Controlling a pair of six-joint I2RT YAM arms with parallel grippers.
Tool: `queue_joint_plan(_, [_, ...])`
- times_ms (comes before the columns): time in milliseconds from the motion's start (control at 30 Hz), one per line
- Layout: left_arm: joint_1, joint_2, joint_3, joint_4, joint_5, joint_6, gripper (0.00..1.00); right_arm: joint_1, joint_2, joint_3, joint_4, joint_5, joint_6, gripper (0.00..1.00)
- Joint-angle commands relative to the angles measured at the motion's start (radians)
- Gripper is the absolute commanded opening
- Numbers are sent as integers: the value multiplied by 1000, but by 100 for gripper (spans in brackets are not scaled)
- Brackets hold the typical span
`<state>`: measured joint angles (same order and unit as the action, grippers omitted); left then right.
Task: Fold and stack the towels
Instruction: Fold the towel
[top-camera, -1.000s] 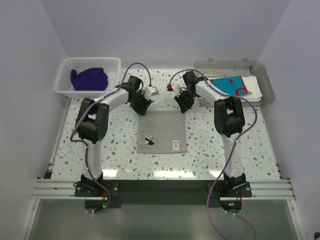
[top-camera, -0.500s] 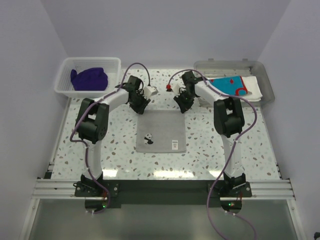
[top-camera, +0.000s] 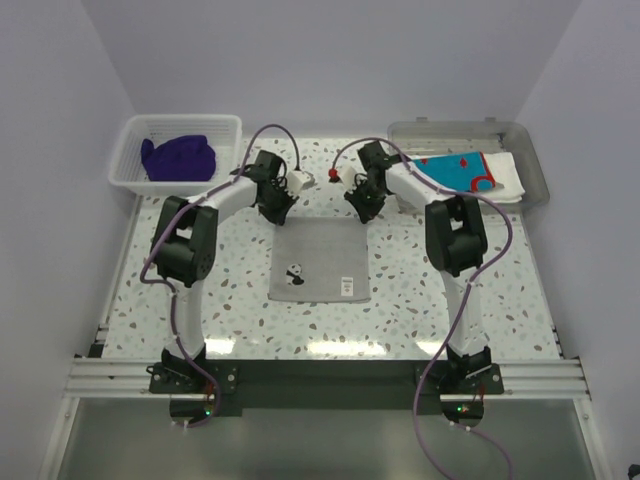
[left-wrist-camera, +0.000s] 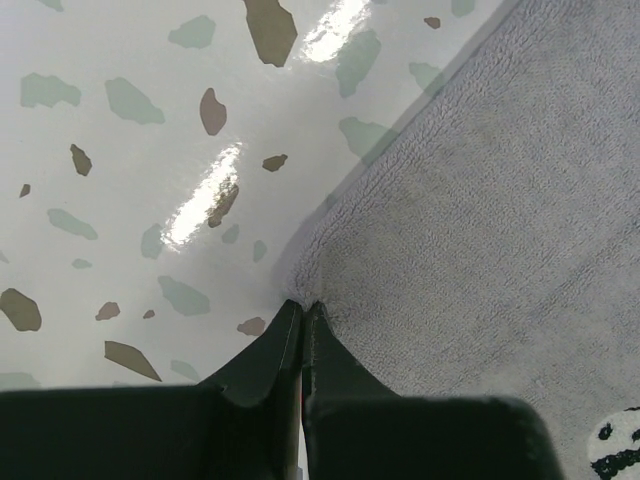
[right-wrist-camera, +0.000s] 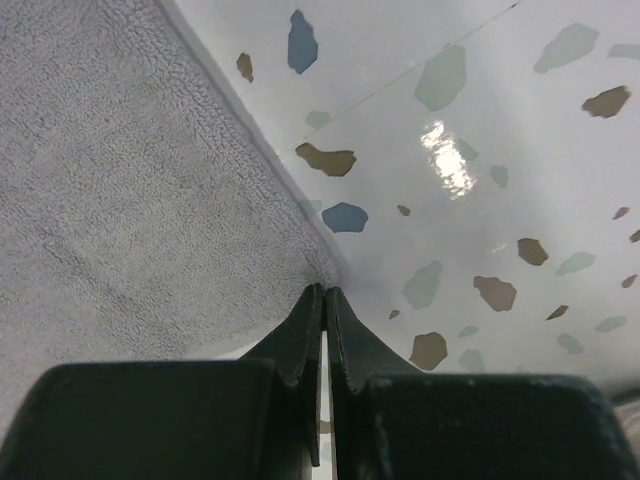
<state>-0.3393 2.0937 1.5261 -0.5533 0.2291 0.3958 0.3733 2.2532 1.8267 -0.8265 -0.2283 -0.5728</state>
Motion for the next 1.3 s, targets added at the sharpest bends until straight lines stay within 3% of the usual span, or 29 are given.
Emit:
queue_joint_plan(0, [37, -67, -3, 42, -45, 6, 0, -5, -115, 7, 76, 90, 11, 0])
queue_joint_plan(433, [36, -247, -128, 95, -28, -74, 0, 35, -300, -153, 170, 125, 57, 0])
queue_joint_plan(767, [29, -478, -362, 133, -74, -278, 0, 61, -418, -270, 99, 132, 168, 0])
queue_joint_plan(1033, [-33, -665, -590, 179, -45, -509, 0, 65, -530, -408, 104, 141, 307, 0])
queue_joint_plan(1267, [-78, -787, -696, 190, -50, -666, 0, 64, -573, -491, 116, 109, 389, 0])
